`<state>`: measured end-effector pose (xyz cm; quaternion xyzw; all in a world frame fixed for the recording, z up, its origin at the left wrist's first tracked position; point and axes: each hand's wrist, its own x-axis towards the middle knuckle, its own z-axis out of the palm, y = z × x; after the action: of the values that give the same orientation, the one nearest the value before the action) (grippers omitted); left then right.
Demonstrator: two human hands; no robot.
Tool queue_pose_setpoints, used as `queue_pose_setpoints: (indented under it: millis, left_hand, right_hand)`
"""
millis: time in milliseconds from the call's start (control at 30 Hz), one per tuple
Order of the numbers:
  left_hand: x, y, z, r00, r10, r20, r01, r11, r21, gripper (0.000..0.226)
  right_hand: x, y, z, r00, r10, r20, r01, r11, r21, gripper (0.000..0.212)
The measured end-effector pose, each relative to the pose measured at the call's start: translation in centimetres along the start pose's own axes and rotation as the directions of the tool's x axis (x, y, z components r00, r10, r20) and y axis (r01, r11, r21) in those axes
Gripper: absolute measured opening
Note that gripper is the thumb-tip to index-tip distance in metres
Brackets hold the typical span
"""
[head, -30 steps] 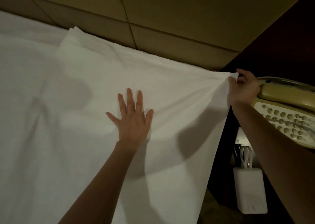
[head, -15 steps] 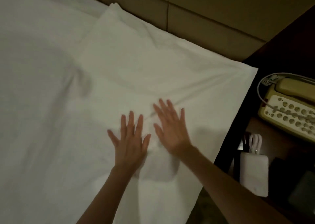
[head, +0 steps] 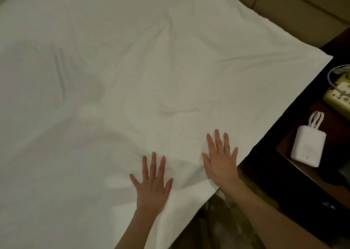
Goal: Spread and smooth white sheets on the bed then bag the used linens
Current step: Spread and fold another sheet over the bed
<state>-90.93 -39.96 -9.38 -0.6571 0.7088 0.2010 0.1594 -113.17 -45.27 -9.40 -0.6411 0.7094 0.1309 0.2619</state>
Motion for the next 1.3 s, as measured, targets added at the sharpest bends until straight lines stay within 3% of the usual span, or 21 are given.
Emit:
queue_pose_setpoints:
  millis: [100,200,300,400,467,567,633,667,700,733,767,800,833,900,1000,1100,1200,1300]
  left_hand:
    - [-2.9,-0.4,1.3,0.998,-0.063,0.014,0.064,0.997,-0.039,0.065]
    - [-5.5,-0.5,2.4,0.990,-0.143,0.003,0.143,0.984,-0.106,0.060]
    - [-8.7,-0.6,3.9,0.976,-0.213,0.051,0.219,0.957,-0.188,0.059]
    - [-11.9,-0.3,5.1,0.961,-0.256,0.109,0.277,0.914,-0.297,0.066]
    - [-13.8,-0.3,5.9,0.955,-0.288,0.063,0.290,0.875,-0.387,0.070]
    - [-16.1,-0.2,6.2,0.936,-0.351,0.001,0.284,0.757,-0.588,0.052]
    - [-18.3,-0.1,6.5,0.842,-0.537,-0.060,0.284,0.535,-0.796,0.029]
    - [-19.4,0.0,6.8,0.742,-0.670,0.027,0.308,0.304,-0.901,0.019]
    - [-20.5,0.0,7.4,0.599,-0.773,0.207,0.317,-0.009,-0.948,0.019]
    - [-21.7,-0.1,8.1,0.454,-0.775,0.440,0.268,-0.352,-0.897,0.024]
    - [-22.7,-0.4,8.9,0.374,-0.655,0.656,0.175,-0.645,-0.744,0.032]
    - [-23.3,-0.8,9.5,0.384,-0.472,0.794,0.088,-0.837,-0.540,0.043]
    - [-23.9,-1.3,10.2,0.434,-0.314,0.845,0.024,-0.933,-0.359,0.052]
    - [-24.3,-2.4,10.9,0.524,-0.215,0.824,-0.064,-0.975,-0.214,0.060]
    - [-24.4,-4.0,10.4,0.536,-0.288,0.794,-0.108,-0.956,-0.274,0.056]
    - [-25.4,-5.2,10.3,0.496,-0.368,0.786,-0.137,-0.928,-0.348,0.042]
    - [-26.0,-7.0,10.9,0.483,-0.403,0.777,-0.283,-0.912,-0.297,0.040]
    - [-26.5,-8.7,12.1,0.412,-0.390,0.823,-0.390,-0.892,-0.227,0.045]
  right_hand:
    - [-3.6,-1.1,0.7,0.999,-0.053,-0.014,0.054,0.990,0.133,0.062]
    - [-6.0,-1.6,1.9,0.989,0.079,-0.124,-0.017,0.898,0.441,0.039]
    - [-8.3,-2.5,2.9,0.973,0.216,0.077,-0.216,0.753,0.622,0.014]
    - [-10.0,-3.4,3.6,0.924,0.245,0.295,-0.381,0.670,0.638,0.027]
    - [-10.8,-4.0,4.6,0.883,0.236,0.405,-0.459,0.613,0.643,0.039]
    - [-11.6,-5.2,6.3,0.779,0.254,0.573,-0.622,0.430,0.655,0.041]
    - [-12.4,-6.0,7.1,0.727,0.228,0.648,-0.687,0.247,0.683,0.033]
    - [-12.7,-6.4,7.5,0.728,0.226,0.647,-0.684,0.184,0.705,0.031]
    - [-13.0,-6.6,7.9,0.737,0.241,0.632,-0.671,0.150,0.726,0.030]
    - [-13.2,-6.6,8.3,0.745,0.267,0.611,-0.655,0.118,0.746,0.031]
    - [-13.4,-6.6,8.5,0.755,0.276,0.594,-0.633,0.075,0.770,0.032]
    - [-13.4,-6.8,8.7,0.764,0.267,0.587,-0.614,0.023,0.789,0.035]
    - [-13.4,-7.1,8.6,0.767,0.243,0.594,-0.603,-0.041,0.796,0.040]
    - [-13.2,-7.8,8.2,0.772,0.182,0.609,-0.592,-0.145,0.793,0.050]
    - [-13.0,-8.0,6.6,0.827,0.085,0.556,-0.521,-0.254,0.815,0.056]
    - [-14.0,-7.3,6.4,0.853,0.163,0.496,-0.474,-0.154,0.867,0.049]
    - [-14.7,-7.3,8.0,0.781,0.377,0.498,-0.499,-0.103,0.860,0.019]
    - [-15.3,-9.4,8.6,0.758,0.334,0.561,-0.563,-0.100,0.820,0.016]
